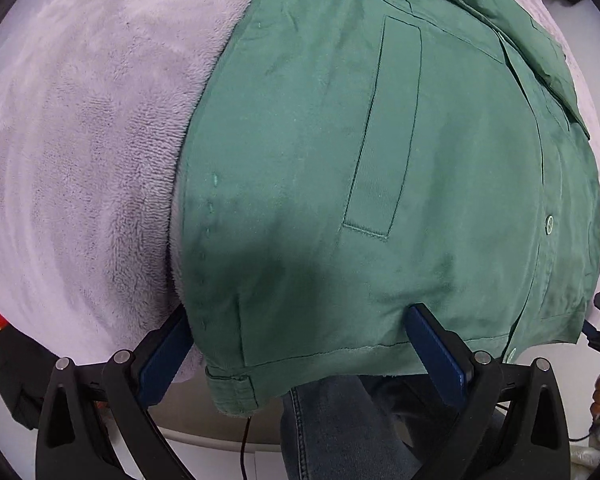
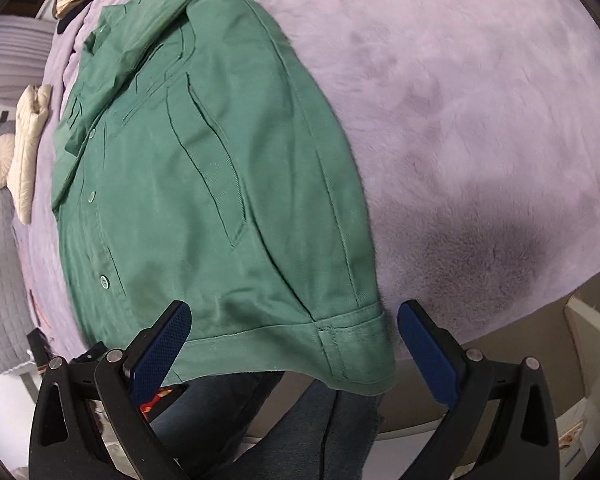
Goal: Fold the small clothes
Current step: 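Grasp the jacket hem with both grippers, then lift the hem and fold it toward the collar with both grippers, release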
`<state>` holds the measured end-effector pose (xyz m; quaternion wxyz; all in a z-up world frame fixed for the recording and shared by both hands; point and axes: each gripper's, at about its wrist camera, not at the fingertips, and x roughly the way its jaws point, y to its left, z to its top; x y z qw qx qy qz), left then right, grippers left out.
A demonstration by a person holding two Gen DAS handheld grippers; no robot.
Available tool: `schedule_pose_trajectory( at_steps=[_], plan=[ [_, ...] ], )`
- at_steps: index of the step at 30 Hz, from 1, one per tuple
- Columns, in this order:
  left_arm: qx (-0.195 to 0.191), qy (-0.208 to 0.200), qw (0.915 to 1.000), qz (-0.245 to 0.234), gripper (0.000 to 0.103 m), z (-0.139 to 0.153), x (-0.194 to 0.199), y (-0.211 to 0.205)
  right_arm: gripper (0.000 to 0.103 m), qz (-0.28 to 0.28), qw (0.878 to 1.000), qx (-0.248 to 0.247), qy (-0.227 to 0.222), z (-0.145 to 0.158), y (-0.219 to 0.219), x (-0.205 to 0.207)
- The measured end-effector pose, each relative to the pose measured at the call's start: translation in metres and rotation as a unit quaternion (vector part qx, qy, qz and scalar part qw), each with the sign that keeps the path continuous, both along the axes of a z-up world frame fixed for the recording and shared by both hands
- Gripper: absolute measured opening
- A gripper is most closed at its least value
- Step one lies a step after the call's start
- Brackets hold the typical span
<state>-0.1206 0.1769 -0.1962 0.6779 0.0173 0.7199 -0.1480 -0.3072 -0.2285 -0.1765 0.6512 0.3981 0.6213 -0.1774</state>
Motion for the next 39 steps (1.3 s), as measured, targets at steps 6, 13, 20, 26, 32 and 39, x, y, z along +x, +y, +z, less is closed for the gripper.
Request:
schedule_pose_trajectory(
  at_steps=[6, 13, 20, 26, 32, 39],
  plan=[
    [-0.006, -0.004, 1.0, -0.006, 0.103, -0.003, -0.004, -0.003, 0.103, 0.038, 0.997, 0.059, -0.041, -0.008, 0.016, 0.017],
    [-0.006, -0.003, 0.9999, -0.013, 0.103, -0.007, -0.015, 0.008, 0.103, 0.046, 0.994, 0.081, -0.056, -0.009, 0.023, 0.019],
    [0.008, -0.025, 0.9994, -0.02, 0.055, 0.007, -0.035, 0.018, 0.048, -0.01, 0.991, 0.112, -0.065, -0.016, 0.024, 0.001],
    [-0.092, 0.02, 0.9951, 0.031, 0.01, 0.03, -0.027, 0.056, 0.009, -0.033, 0.982, 0.152, -0.109, -0.009, 0.024, 0.001],
    [-0.18, 0.005, 0.9827, 0.042, 0.01, 0.083, -0.004, 0.052, 0.008, -0.068, 0.949, 0.211, -0.222, 0.031, 0.018, 0.021],
    [-0.272, -0.029, 0.9601, 0.057, 0.01, 0.153, 0.103, 0.032, 0.008, -0.117, 0.914, 0.214, -0.325, 0.08, 0.014, 0.08]
  ],
)
